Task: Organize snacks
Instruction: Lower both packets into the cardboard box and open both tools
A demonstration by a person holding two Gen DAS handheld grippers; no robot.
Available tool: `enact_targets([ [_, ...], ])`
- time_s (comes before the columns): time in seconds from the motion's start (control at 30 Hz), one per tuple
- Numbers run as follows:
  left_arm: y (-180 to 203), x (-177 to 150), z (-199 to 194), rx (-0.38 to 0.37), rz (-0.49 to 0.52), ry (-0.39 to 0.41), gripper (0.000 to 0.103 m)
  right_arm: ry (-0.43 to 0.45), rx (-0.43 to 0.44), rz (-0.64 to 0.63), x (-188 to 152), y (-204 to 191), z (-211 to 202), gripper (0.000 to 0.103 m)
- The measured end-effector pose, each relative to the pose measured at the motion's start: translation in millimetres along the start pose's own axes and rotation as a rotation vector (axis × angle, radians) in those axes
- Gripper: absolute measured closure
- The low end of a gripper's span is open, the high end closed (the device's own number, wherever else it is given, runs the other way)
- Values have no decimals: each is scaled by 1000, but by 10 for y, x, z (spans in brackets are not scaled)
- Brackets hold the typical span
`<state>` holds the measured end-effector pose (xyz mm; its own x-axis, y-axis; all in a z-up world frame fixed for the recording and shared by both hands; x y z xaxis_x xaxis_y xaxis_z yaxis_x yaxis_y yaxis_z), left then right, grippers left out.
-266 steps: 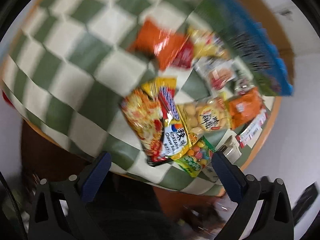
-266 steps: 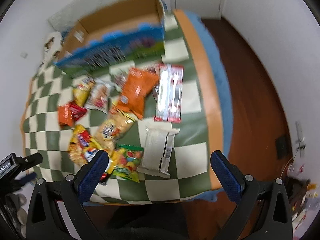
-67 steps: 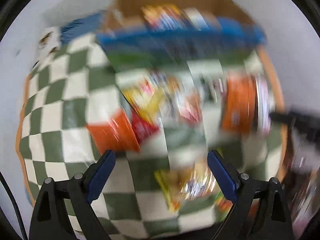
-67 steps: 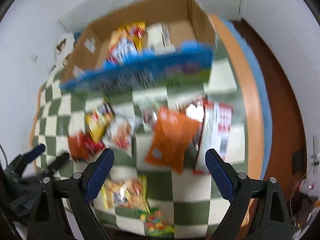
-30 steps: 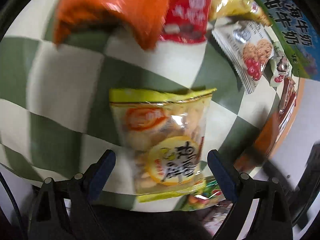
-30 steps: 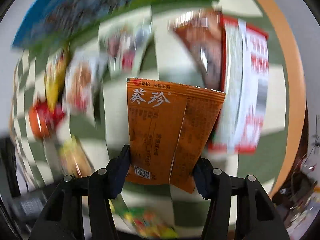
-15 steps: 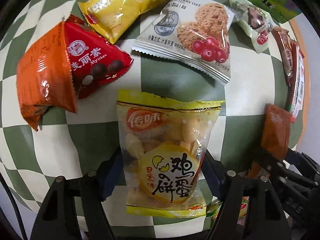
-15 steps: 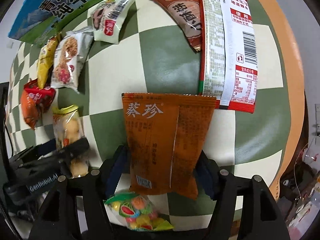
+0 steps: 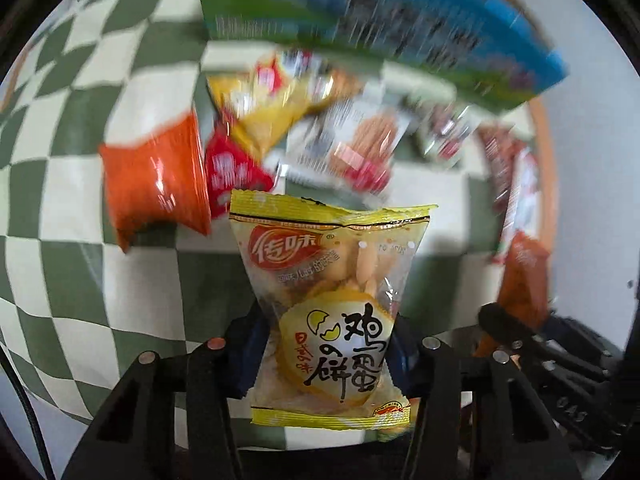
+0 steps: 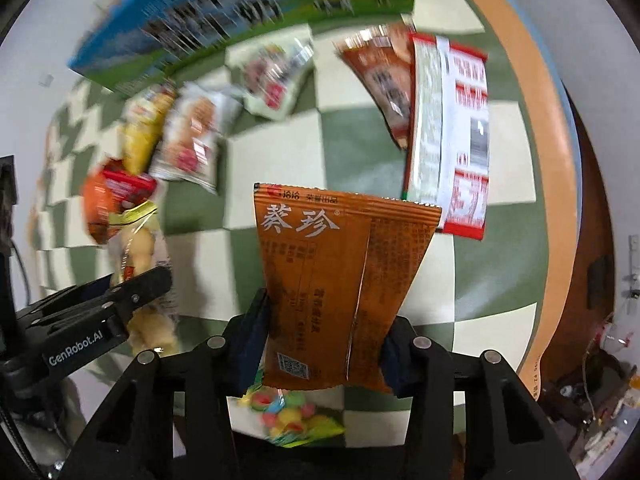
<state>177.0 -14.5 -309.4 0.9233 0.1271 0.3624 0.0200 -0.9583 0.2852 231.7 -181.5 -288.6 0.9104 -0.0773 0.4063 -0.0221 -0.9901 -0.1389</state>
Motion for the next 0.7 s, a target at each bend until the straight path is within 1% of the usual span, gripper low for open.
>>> enact_targets([
  [0.07,61,156,-221,-38,-18,38,55,31,31,-13,181,-36,-176,52],
  [0.13,218,446,-458,-73,-11,96,55,70,58,-27,293,-126,-381,52],
  [0.17,284,652,-588,-90,-4,126,55,89,71,-35,210,-182,-550,53],
  [0.2,287,962,-632,-101,4,147,55,104,86,-38,247,-213,-655,53],
  [0.23,414,1203,-668,-108,20,164,54,125,103,-42,410,-262,-750,53],
  [0.27,469,1322,-682,-113,26,173,55,147,115,-52,540,-330,-884,53],
  [0.33,481,1644,-719,-115,39,184,55,176,130,-57,801,-427,-1003,53],
  [0.37,492,1741,-741,-111,49,193,55,195,130,-64,962,-465,-1050,53],
  [0.43,522,2101,-690,-79,67,215,54,237,116,-75,1353,-474,-1101,53],
  [0.47,505,2203,-852,-69,68,215,54,253,101,-83,1553,-476,-1105,53],
  [0.53,445,2471,-749,-47,63,201,54,262,79,-92,1926,-470,-1065,52],
  [0.63,322,2733,-494,-11,50,162,54,282,46,-115,2413,-401,-934,53],
  [0.7,204,2967,-223,29,40,121,54,266,13,-130,2721,-364,-788,53],
])
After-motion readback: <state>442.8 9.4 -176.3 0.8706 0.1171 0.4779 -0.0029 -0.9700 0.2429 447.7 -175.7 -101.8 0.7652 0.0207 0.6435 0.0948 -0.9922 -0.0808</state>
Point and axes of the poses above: each gripper's, at about its wrist camera, not at the fingertips, and z roughly the way its jaws point, y to its right, x to its top, the point moved 10 cm from there along z, roughly the way its jaws point, and after that the axes turned 14 degrees about y, right-handed, at the moved point
